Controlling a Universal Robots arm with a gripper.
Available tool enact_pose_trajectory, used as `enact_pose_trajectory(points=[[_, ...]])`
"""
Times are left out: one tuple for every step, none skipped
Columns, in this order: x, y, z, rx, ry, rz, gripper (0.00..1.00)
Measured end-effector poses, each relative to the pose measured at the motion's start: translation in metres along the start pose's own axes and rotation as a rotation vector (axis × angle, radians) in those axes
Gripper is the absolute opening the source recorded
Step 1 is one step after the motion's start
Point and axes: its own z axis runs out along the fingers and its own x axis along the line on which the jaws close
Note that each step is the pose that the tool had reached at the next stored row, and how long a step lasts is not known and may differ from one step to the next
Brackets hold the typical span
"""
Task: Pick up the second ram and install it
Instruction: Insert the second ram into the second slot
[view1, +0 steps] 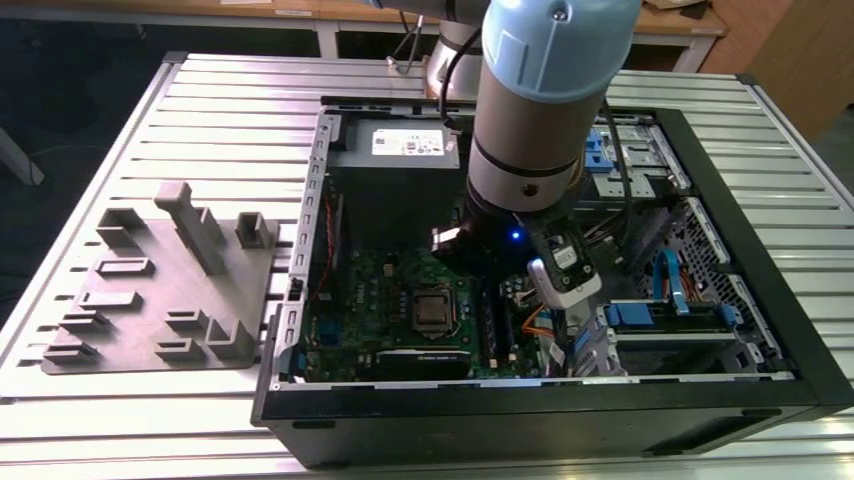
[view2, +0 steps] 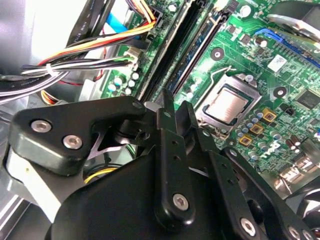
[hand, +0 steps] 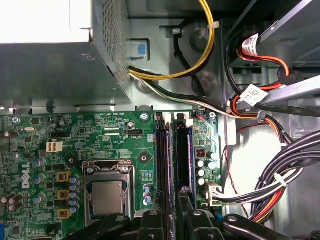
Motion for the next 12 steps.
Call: enact_pose_trajectory(points=[[0.0000,0.0000,0.0000,0.0000,-0.0001,0.000,0.15],[0.0000,0.0000,0.0000,-0.0001,-0.0001,0.000,0.15],[0.0000,0.0000,0.0000,-0.0001,-0.0001,0.000,0.08],[0.0000,0.0000,0.0000,0.0000,-0.0001,0.000,0.07],[0.0000,0.0000,0.0000,-0.0001,-0.0001,0.000,0.07],[0.0000,0.0000,0.0000,0.0000,-0.0001,0.000,0.07],[0.0000,0.0000,0.0000,0.0000,-0.0001,0.000,0.07],[0.0000,0.0000,0.0000,-0.0001,-0.0001,0.000,0.07],[0.0000,0.0000,0.0000,0.0000,-0.0002,0.000,0.07],[0.0000,0.0000,0.0000,0.0000,-0.0002,0.000,0.07],[0.0000,0.0000,0.0000,-0.0001,-0.0002,0.000,0.07],[0.0000,-0.0001,0.0000,0.0000,-0.0002,0.000,0.07]])
